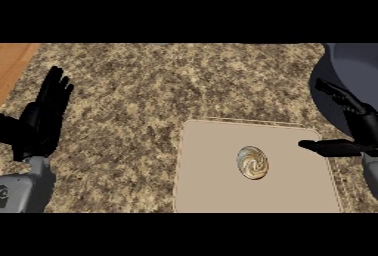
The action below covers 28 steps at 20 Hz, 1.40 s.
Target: Pick the cupcake from the tray and place it in the pot
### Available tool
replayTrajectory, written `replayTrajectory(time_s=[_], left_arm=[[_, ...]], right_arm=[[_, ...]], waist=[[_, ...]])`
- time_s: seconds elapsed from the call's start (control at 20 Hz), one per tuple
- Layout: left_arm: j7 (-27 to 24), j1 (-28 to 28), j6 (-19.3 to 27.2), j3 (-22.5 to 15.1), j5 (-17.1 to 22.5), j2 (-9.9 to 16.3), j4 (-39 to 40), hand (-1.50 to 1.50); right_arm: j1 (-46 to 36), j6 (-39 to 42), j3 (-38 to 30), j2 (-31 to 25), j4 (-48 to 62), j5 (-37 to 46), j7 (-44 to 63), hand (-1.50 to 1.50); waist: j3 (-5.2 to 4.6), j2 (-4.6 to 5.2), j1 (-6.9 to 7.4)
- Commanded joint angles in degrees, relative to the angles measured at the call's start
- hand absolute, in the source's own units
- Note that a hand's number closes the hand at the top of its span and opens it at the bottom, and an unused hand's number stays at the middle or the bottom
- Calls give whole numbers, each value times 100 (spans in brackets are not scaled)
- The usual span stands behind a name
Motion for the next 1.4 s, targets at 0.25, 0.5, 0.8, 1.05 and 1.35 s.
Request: replayTrajectory(time_s=[0.25, 0.5, 0.8, 1.05, 1.35], left_arm=[[81, 299, -69, 46, 43, -2, -244, 0], [154, 84, 157, -48, -180, -107, -234, 0], [375, -123, -85, 162, 45, 55, -225, 0], [-71, 379, -221, 228, -43, -87, -304, 0], [297, -201, -240, 258, -123, -167, -115, 0]], right_arm=[[-265, 1087, 952, -1046, -1302, 715, 1999, -150], [-362, 1421, 1678, -1192, -2268, 1297, 3245, -150], [-620, 1953, 2182, -752, -2824, 1487, 4821, -150], [-450, 2332, 1910, -325, -3520, 1406, 5670, -150], [-63, 2359, 1998, 242, -3220, 2370, 5412, -150]], waist=[[-25, -46, 0], [-18, -38, -55], [-9, -10, -25], [-7, -9, -33], [-3, 2, -44]])
